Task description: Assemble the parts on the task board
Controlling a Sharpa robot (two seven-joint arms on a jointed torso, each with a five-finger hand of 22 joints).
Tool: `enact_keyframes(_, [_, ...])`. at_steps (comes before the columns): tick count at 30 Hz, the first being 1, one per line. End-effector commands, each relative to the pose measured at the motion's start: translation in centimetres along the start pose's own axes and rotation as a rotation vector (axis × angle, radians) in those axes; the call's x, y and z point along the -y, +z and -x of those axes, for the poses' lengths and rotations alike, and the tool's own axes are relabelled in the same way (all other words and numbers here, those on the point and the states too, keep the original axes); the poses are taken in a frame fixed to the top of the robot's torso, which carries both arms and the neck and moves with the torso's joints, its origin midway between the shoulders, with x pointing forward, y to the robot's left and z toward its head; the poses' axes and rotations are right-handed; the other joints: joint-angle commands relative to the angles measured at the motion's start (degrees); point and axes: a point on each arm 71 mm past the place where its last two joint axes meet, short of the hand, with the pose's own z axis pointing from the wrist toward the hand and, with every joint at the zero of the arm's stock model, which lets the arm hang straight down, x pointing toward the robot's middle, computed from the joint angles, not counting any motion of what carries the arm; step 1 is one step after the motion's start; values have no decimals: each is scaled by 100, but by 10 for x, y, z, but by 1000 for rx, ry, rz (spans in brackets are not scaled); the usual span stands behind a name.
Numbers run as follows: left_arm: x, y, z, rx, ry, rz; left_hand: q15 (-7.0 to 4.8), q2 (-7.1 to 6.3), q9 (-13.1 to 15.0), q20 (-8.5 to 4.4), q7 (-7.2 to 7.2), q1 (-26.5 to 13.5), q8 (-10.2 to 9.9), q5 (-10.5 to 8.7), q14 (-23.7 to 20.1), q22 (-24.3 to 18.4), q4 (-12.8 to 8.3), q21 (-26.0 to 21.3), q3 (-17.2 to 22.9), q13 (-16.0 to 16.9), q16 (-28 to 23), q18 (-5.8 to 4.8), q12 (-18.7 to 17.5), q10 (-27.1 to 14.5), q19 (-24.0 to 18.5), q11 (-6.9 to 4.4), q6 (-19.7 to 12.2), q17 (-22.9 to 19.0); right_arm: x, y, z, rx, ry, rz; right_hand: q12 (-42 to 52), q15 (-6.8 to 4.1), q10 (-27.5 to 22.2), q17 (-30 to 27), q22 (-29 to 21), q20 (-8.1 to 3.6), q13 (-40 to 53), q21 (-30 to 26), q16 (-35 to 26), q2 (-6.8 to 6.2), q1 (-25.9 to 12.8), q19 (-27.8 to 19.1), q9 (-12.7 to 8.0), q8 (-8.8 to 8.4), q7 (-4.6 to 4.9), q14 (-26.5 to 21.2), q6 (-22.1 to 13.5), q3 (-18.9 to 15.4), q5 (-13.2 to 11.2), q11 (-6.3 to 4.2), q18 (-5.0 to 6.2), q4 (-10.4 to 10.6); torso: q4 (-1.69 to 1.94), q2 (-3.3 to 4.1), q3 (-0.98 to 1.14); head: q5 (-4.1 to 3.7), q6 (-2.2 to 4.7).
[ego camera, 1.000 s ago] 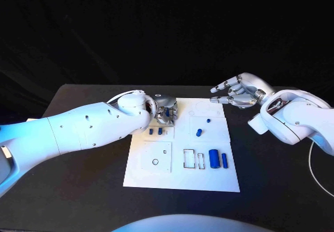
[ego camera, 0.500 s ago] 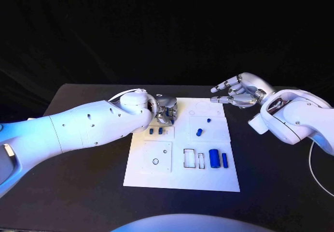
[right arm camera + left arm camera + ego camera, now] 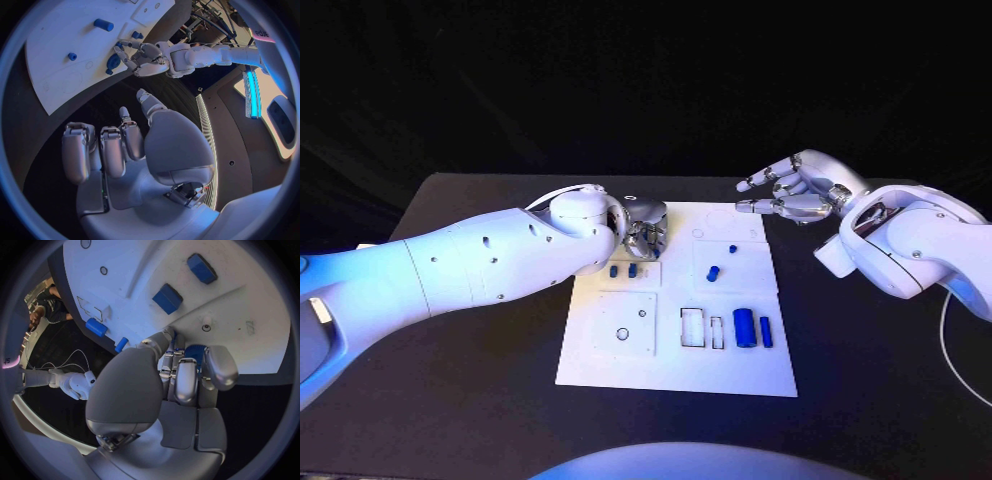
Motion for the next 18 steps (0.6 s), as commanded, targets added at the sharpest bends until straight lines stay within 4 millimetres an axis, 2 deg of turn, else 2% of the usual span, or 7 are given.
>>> enact_keyframes(1, [0,0,1,33,-10,-12,-45,63,16,-58,7,-7,25,14,212,28,-37,50,93,11,35,-115,-51,89,104,-8,95,-17,-1,0,-2,-14,0,8,-26,-3,-11,1006,2,-9,602,-36,-26,57,-20,-45,4,-7,-6,472,19,-34,31,-28,11,9,-8,0,1,10,14])
enact_keyframes(9, [-5,-5,7,95,-69,-14,5,7,-49,-39,77,-142,-116,11,201,89,-122,99,251,-22,50,-130,-258,51,95,50,52,-54,-1,0,-2,-14,3,8,-23,-3,-9,1005,2,-9,604,-36,-26,59,-21,-45,4,-6,-7,472,21,-37,31,-28,11,11,-13,2,-2,-10,43])
enact_keyframes(18, [-19,-25,18,115,-146,9,13,-15,-66,-28,84,-205,-153,9,197,101,-141,104,297,-28,54,-130,-318,67,89,63,65,-72,0,0,-1,-12,3,6,-23,-3,-9,1005,2,-9,604,-36,-26,59,-21,-45,4,-6,-7,472,21,-37,31,-28,11,11,12,-7,6,-13,68])
